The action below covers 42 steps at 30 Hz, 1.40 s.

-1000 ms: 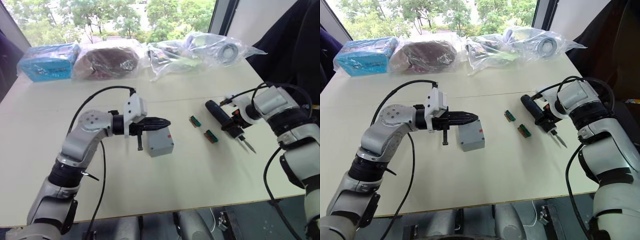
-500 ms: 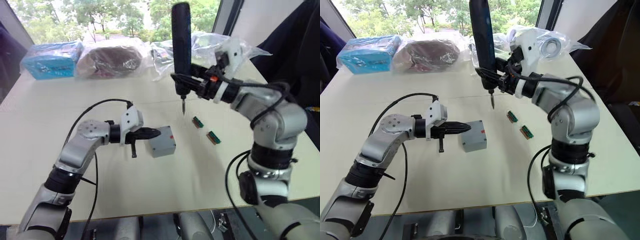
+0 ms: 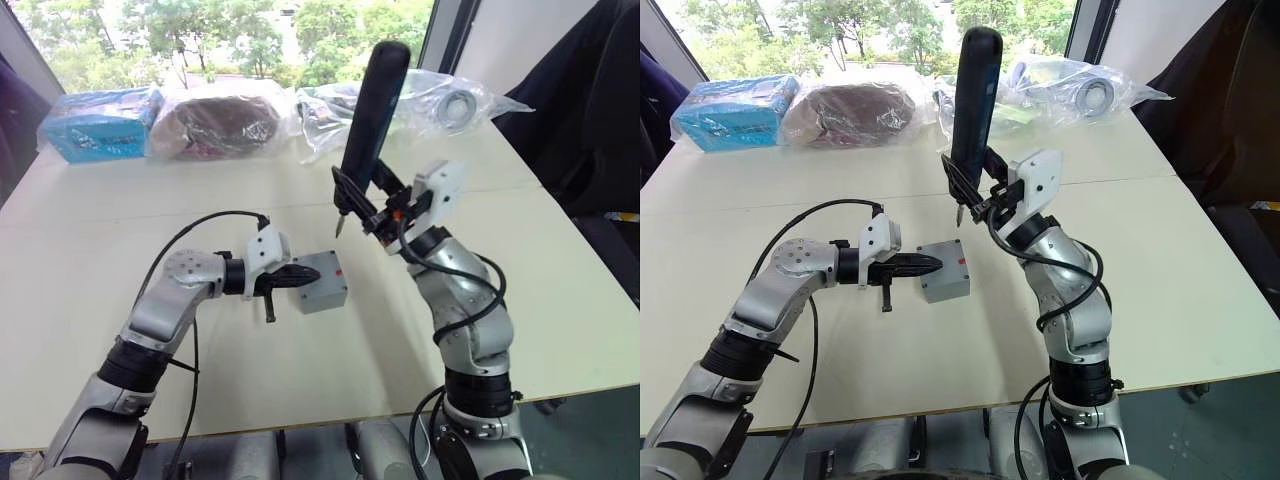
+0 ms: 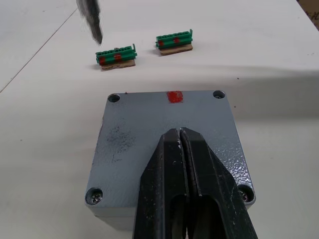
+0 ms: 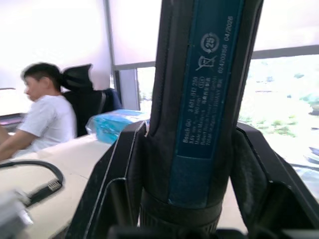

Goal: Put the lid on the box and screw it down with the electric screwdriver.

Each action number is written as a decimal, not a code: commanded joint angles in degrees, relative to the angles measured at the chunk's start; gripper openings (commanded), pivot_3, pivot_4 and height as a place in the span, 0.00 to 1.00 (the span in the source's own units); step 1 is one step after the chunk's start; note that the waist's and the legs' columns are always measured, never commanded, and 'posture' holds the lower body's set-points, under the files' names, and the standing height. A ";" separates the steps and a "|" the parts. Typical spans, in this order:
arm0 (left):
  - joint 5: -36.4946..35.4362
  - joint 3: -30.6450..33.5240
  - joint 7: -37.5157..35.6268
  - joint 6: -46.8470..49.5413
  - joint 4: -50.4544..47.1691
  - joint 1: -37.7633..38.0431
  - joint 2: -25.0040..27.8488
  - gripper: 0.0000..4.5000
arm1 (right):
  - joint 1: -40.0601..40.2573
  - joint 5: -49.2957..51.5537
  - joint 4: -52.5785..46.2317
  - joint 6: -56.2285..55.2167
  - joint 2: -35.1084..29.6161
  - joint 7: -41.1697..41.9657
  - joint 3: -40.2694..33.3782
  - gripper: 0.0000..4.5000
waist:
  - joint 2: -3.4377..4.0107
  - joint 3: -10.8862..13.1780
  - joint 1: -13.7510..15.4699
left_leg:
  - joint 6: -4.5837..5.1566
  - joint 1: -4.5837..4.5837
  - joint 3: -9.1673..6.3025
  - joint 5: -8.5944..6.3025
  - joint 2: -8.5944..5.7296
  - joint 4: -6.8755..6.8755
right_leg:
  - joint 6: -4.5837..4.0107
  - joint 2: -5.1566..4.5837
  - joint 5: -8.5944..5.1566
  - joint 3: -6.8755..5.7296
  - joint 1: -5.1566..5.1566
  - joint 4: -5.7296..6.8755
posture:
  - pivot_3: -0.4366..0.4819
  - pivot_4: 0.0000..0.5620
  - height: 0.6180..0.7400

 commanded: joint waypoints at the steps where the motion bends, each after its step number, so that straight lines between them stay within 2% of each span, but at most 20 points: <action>1: 0.71 0.06 0.41 0.06 0.02 0.50 0.22 0.00 | -0.03 -0.84 -0.78 -5.08 0.22 -0.44 1.65 0.41 | 0.00 0.00 0.00 | 0.00 0.00 0.00 0.00 0.00 0.00 | 0.00 0.00 0.00 0.00 0.00 0.00 | 0.48 0.27 1.00; 26: 0.29 0.72 0.82 1.12 0.06 0.27 1.09 0.00 | 0.06 -3.72 9.48 -14.84 -2.51 1.18 5.71 0.41 | 0.00 0.00 -0.01 | 0.00 0.59 0.01 0.00 0.00 -0.08 | 0.01 0.00 -0.04 0.03 0.53 -0.05 | 0.48 0.27 1.00; 42: 0.24 0.60 0.88 1.40 -0.30 0.46 1.17 0.00 | -1.88 -3.85 11.63 -13.94 -4.41 3.01 6.11 0.41 | 0.00 0.00 0.00 | 0.00 0.61 0.03 0.00 0.00 -0.09 | 0.01 0.00 -0.04 0.05 0.54 -0.05 | 0.48 0.27 1.00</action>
